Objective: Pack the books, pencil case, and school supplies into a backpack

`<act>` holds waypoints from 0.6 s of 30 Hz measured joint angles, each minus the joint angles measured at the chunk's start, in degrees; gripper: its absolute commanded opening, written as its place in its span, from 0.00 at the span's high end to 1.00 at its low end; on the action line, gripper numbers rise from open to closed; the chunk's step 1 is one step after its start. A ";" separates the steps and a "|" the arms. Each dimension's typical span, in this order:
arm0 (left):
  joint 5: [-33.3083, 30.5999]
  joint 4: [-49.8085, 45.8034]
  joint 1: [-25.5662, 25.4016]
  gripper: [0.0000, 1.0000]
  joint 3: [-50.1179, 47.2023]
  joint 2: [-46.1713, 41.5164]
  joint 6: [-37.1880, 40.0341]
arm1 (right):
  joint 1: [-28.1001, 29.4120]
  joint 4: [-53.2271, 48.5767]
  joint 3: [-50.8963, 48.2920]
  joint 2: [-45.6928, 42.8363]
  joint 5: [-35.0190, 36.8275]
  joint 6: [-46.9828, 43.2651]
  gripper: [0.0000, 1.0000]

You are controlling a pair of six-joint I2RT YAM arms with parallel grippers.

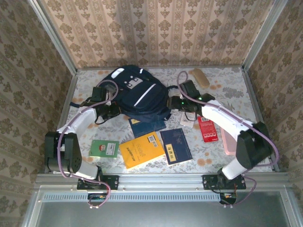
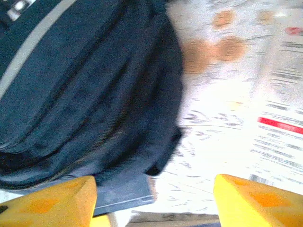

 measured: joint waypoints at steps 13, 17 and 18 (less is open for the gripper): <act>1.51 2.34 2.93 0.45 -1.90 -0.42 -3.32 | -13.77 4.70 -7.28 8.28 3.34 0.17 0.18; 1.05 2.08 2.86 0.40 -2.32 -4.24 -3.56 | -15.32 4.28 0.52 15.76 4.33 -1.20 0.07; 0.92 1.86 2.80 0.40 -2.40 -5.84 -3.54 | -15.67 4.31 1.99 17.05 4.44 -1.29 0.03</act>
